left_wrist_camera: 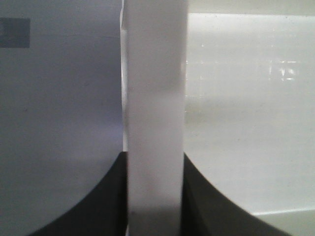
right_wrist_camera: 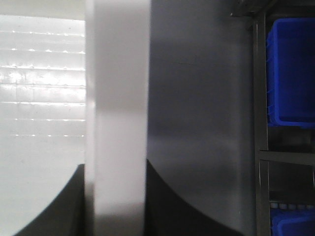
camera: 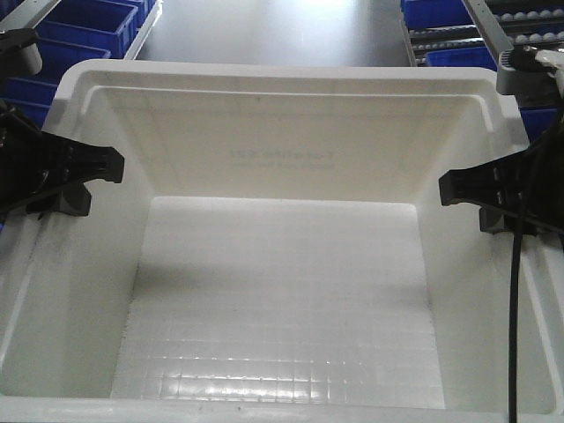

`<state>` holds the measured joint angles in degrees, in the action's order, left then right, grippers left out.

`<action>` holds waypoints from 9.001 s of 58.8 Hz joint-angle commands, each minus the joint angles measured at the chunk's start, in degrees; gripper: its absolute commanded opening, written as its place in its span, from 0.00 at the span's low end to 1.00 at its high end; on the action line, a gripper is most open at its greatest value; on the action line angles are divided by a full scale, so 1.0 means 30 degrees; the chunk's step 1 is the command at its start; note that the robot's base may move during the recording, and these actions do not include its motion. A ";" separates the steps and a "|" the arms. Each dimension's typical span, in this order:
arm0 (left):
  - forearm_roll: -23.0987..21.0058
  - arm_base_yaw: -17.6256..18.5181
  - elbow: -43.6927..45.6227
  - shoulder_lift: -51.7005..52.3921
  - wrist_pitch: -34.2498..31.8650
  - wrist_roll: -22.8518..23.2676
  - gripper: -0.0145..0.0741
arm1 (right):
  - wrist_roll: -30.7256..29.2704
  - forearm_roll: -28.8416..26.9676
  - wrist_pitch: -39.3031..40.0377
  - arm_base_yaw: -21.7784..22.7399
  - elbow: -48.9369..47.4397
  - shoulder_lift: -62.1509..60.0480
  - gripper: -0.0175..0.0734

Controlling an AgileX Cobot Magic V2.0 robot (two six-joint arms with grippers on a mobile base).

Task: Move bin from left to right shelf
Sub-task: 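Hold the tote with both grippers while the base turns away, then keep holding the tote while the base drives to the other shelf, then align the held tote with the empty roller shelf slot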

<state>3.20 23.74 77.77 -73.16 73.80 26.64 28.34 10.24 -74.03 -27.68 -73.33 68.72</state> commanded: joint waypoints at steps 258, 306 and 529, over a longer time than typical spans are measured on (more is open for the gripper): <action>0.0147 0.0113 0.0571 0.0725 -0.0870 -0.0193 0.16 | 0.0202 0.1419 0.0124 0.0097 -0.0850 -0.0583 0.19; 0.0147 0.0113 0.0571 0.0725 -0.0870 -0.0193 0.16 | 0.0202 0.1419 0.0124 0.0097 -0.0850 -0.0583 0.19; 0.0147 0.0113 0.0571 0.0725 -0.0875 -0.0193 0.16 | 0.0202 0.1419 0.0119 0.0097 -0.0850 -0.0583 0.19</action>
<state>3.18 23.74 77.77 -73.26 73.71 26.64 28.34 10.38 -74.03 -27.68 -73.49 68.53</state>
